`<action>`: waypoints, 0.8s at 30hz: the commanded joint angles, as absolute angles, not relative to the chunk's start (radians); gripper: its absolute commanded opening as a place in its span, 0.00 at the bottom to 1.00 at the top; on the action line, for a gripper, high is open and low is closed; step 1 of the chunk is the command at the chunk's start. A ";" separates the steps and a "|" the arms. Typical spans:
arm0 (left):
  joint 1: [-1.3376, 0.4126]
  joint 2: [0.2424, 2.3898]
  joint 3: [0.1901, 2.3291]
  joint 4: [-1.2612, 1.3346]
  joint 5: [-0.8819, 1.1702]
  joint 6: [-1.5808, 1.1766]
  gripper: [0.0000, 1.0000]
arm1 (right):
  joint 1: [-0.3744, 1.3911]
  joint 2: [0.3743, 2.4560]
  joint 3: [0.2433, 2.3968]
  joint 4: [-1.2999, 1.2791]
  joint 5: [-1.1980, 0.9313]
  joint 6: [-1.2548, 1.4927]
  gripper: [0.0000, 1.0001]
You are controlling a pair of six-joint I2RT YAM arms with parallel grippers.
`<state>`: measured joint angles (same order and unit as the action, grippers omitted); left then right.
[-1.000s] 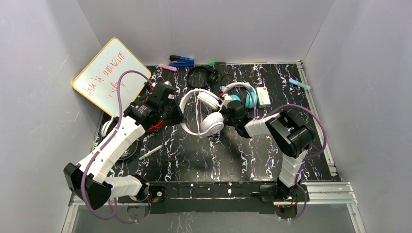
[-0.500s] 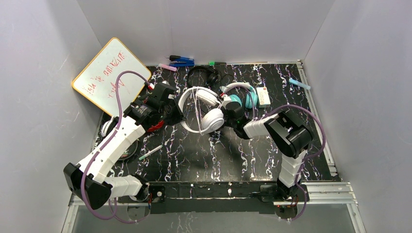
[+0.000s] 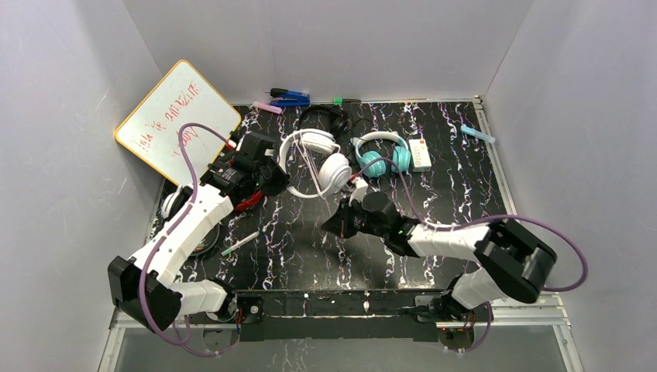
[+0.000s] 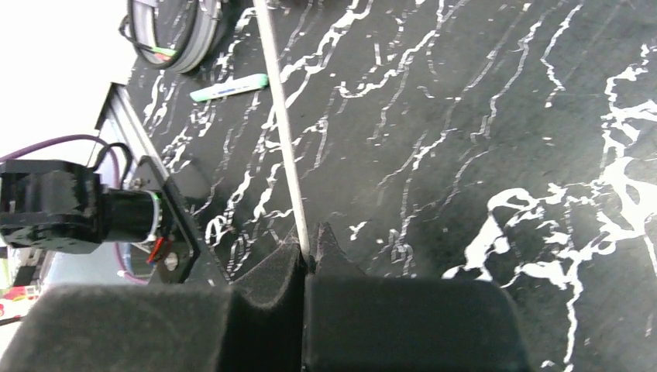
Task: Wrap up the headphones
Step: Wrap the headphones cable around the headphones.
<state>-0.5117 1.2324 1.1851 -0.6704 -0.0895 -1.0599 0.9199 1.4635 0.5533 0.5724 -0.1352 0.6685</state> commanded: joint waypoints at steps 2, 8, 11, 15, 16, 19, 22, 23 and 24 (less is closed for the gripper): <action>-0.489 1.225 1.165 -0.550 -0.132 -1.133 0.00 | 1.012 1.313 0.537 0.453 -0.033 0.707 0.01; -0.489 1.214 1.101 -0.514 -0.179 -1.141 0.00 | 1.063 1.190 0.552 0.404 -0.020 0.775 0.01; -0.489 1.212 1.068 -0.485 -0.192 -1.139 0.00 | 1.070 1.174 0.585 0.397 -0.049 0.820 0.01; -0.489 1.218 1.046 -0.451 -0.175 -1.120 0.00 | 1.073 1.173 0.655 0.388 -0.070 0.857 0.01; -0.489 1.219 1.039 -0.444 -0.167 -1.115 0.00 | 1.073 1.177 0.675 0.386 -0.069 0.866 0.01; -0.489 1.224 1.024 -0.427 -0.157 -1.095 0.00 | 1.072 1.198 0.745 0.385 -0.059 0.894 0.01; -0.489 1.228 1.009 -0.415 -0.153 -1.075 0.00 | 1.073 1.230 0.802 0.403 -0.037 0.940 0.01; -0.489 1.231 1.003 -0.412 -0.150 -1.069 0.00 | 1.073 1.243 0.817 0.413 -0.026 0.964 0.01; -0.489 1.233 0.996 -0.408 -0.143 -1.060 0.00 | 1.073 1.255 0.829 0.422 -0.010 0.987 0.01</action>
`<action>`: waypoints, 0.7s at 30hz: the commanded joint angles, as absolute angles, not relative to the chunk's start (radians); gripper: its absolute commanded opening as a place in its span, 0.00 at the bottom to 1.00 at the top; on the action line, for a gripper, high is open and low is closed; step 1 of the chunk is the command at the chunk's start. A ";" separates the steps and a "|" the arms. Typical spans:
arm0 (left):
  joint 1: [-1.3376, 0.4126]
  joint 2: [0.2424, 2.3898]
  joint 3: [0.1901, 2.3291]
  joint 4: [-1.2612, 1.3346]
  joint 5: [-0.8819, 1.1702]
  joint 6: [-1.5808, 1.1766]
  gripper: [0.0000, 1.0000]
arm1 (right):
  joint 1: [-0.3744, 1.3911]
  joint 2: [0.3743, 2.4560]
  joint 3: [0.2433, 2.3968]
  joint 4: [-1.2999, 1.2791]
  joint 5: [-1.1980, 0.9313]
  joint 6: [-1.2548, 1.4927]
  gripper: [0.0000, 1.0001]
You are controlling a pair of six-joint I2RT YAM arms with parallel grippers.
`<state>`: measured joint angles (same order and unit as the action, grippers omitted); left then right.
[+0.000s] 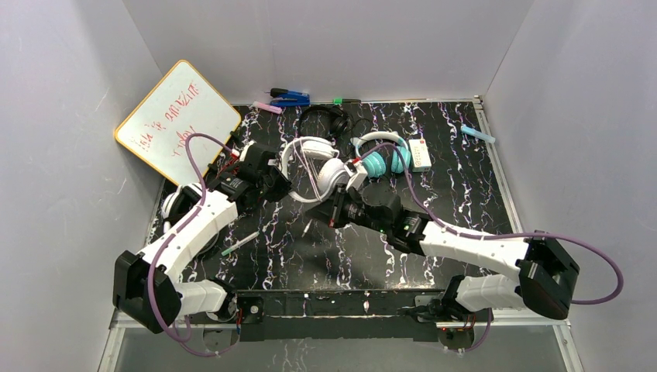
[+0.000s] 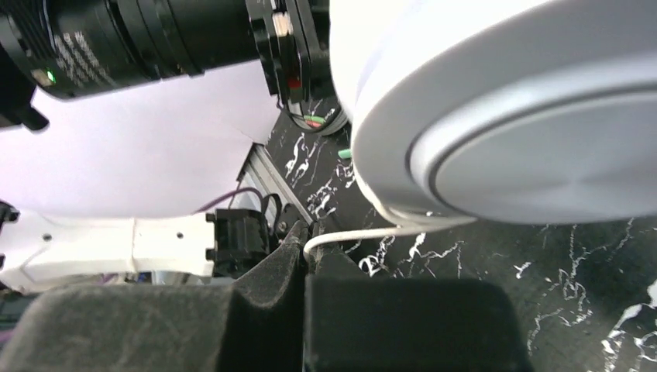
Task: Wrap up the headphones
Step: Wrap the headphones cable around the headphones.
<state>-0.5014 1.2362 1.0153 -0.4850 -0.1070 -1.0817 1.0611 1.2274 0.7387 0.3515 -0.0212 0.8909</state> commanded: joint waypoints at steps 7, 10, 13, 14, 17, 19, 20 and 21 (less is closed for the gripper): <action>-0.491 1.240 0.922 -0.355 -0.088 -1.041 0.00 | 1.074 1.312 0.849 0.473 0.267 1.165 0.01; -0.495 1.234 0.878 -0.332 -0.080 -1.033 0.00 | 1.073 1.348 0.868 0.463 0.344 1.196 0.03; -0.501 1.233 0.842 -0.315 -0.069 -1.026 0.00 | 1.072 1.388 0.895 0.461 0.357 1.189 0.06; -0.502 1.235 0.833 -0.310 -0.064 -1.023 0.00 | 1.073 1.399 0.900 0.455 0.360 1.187 0.08; -0.510 1.246 0.813 -0.308 -0.057 -1.009 0.00 | 1.074 1.431 0.920 0.399 0.389 1.188 0.09; -0.515 1.253 0.797 -0.306 -0.060 -1.007 0.00 | 1.072 1.451 0.930 0.320 0.425 1.224 0.15; -0.517 1.255 0.788 -0.302 -0.062 -1.006 0.00 | 1.073 1.463 0.934 0.289 0.446 1.263 0.17; -0.519 1.259 0.780 -0.297 -0.064 -1.006 0.00 | 1.072 1.473 0.930 0.275 0.457 1.286 0.17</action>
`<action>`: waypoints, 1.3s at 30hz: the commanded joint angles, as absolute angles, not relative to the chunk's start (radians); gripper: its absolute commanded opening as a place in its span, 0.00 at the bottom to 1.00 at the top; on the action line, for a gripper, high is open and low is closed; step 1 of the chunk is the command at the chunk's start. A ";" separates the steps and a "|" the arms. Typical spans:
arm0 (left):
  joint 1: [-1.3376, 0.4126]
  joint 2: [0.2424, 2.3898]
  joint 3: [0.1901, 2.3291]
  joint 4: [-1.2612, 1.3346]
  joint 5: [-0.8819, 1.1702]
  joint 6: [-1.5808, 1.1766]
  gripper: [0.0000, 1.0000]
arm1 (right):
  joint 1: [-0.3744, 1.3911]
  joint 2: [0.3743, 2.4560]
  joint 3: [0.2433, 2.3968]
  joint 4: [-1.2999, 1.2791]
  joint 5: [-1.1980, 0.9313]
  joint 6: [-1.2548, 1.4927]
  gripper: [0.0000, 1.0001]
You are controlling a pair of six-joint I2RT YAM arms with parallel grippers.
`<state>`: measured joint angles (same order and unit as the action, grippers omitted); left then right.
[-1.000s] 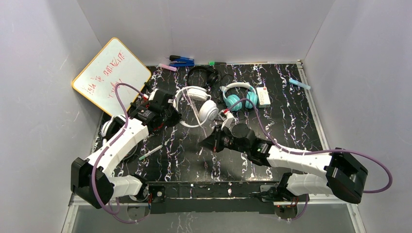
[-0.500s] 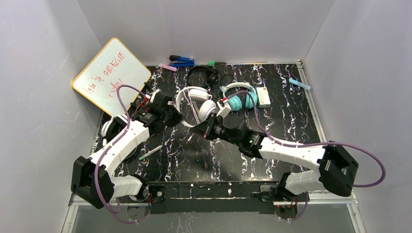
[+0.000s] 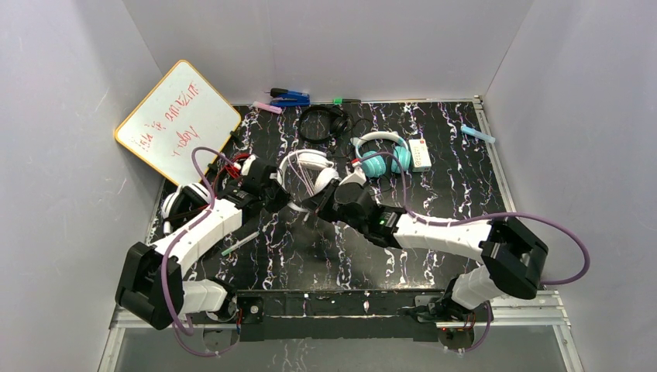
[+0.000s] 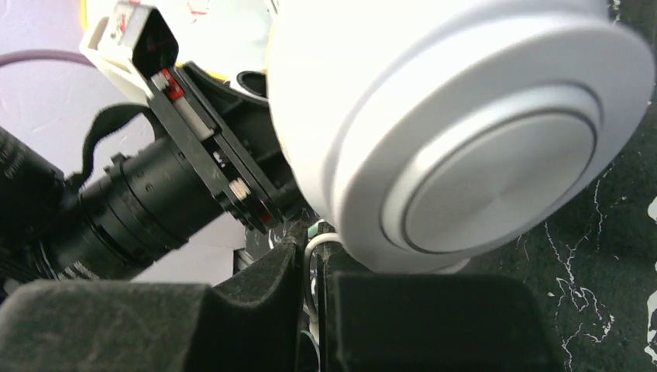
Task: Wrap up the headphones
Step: Wrap the headphones cable around the headphones.
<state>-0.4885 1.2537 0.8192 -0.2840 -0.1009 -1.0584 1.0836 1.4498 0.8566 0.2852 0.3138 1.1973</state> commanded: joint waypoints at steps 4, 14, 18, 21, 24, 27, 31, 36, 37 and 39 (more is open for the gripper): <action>-0.526 1.272 0.767 -0.292 -0.073 -0.978 0.00 | 1.068 1.499 0.907 0.289 0.464 1.317 0.22; -0.526 1.294 0.742 -0.296 -0.065 -0.938 0.00 | 1.047 1.560 0.923 0.195 0.386 1.326 0.21; -0.526 1.309 0.741 -0.303 -0.052 -0.930 0.00 | 1.033 1.568 0.899 0.190 0.346 1.317 0.32; -0.526 1.315 0.741 -0.307 -0.050 -0.927 0.00 | 1.024 1.574 0.901 0.172 0.317 1.286 0.44; -0.526 1.321 0.742 -0.314 -0.056 -0.923 0.00 | 1.022 1.592 0.925 0.107 0.303 1.271 0.44; -0.526 1.330 0.741 -0.315 -0.061 -0.919 0.00 | 1.023 1.606 0.933 0.074 0.279 1.262 0.44; -0.526 1.349 0.737 -0.315 -0.052 -0.911 0.00 | 1.019 1.622 0.933 0.091 0.235 1.214 0.57; -0.526 1.358 0.739 -0.320 -0.043 -0.895 0.00 | 1.014 1.637 0.970 0.073 0.203 1.123 0.63; -0.526 1.356 0.739 -0.322 -0.044 -0.893 0.00 | 1.013 1.637 0.971 0.076 0.199 1.113 0.62; -0.526 1.355 0.741 -0.327 -0.050 -0.891 0.00 | 1.011 1.633 0.971 0.082 0.189 1.086 0.59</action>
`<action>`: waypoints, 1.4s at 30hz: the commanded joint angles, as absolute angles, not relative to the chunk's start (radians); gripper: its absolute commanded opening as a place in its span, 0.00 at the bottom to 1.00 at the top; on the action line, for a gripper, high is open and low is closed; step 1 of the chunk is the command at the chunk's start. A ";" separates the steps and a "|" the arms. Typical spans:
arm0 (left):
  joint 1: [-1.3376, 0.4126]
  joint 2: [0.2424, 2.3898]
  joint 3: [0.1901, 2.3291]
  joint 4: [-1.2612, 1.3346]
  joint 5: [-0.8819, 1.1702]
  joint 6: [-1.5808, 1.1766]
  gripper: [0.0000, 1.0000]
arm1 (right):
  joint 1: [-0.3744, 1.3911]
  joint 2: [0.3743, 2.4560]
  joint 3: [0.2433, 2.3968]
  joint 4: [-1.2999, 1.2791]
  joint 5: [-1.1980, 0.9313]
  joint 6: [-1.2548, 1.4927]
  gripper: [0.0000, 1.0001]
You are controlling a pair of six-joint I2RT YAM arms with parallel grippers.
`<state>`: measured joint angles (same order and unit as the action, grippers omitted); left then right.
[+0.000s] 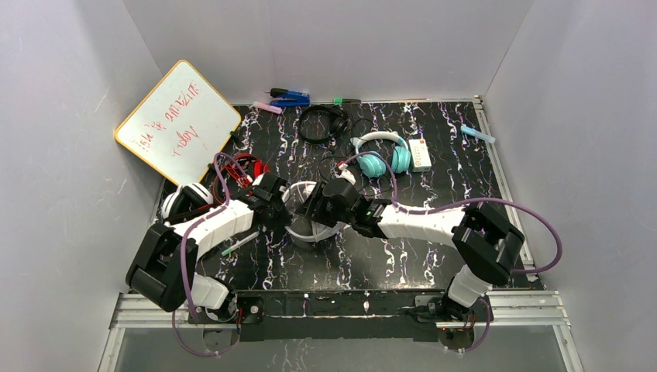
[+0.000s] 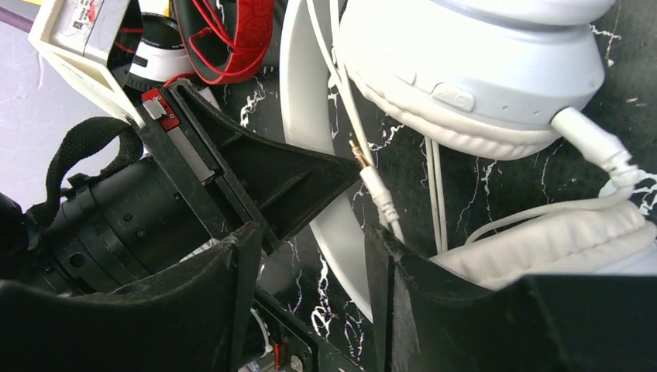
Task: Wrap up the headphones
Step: Wrap the headphones cable around the headphones, then place the headphones at the center of the board.
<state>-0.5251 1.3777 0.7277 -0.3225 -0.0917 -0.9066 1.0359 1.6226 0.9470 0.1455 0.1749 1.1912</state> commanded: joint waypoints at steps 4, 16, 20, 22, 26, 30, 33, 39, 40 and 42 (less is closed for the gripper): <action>-0.526 1.358 0.742 -0.332 -0.057 -0.889 0.00 | 1.011 1.616 0.972 0.081 0.181 1.017 0.48; -0.526 1.363 0.750 -0.337 -0.050 -0.882 0.00 | 0.979 1.612 0.983 0.043 0.143 0.926 0.01; -0.526 1.362 0.750 -0.345 -0.057 -0.881 0.00 | 0.962 1.596 0.968 0.045 0.149 0.936 0.01; -0.526 1.361 0.750 -0.345 -0.058 -0.882 0.00 | 0.957 1.581 0.948 0.060 0.157 0.940 0.01; -0.526 1.368 0.757 -0.344 -0.049 -0.886 0.00 | 0.947 1.571 0.925 0.091 0.135 0.944 0.01; -0.526 1.371 0.766 -0.345 -0.046 -0.880 0.00 | 0.941 1.600 0.947 0.078 0.091 0.937 0.01; -0.526 1.374 0.768 -0.345 -0.047 -0.878 0.00 | 0.941 1.622 0.969 0.077 0.049 0.906 0.01; -0.526 1.382 0.773 -0.357 -0.047 -0.876 0.00 | 0.940 1.600 0.997 0.055 0.058 0.862 0.01; -0.526 1.382 0.774 -0.359 -0.049 -0.875 0.00 | 0.941 1.589 1.001 0.045 0.072 0.853 0.01; -0.526 1.382 0.778 -0.362 -0.053 -0.873 0.00 | 0.940 1.565 1.012 0.015 0.103 0.832 0.01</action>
<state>-0.5259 1.3872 0.7303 -0.3676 -0.0696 -0.8726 0.9466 1.6184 0.9600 0.0681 0.0505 0.8986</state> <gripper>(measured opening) 0.098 0.028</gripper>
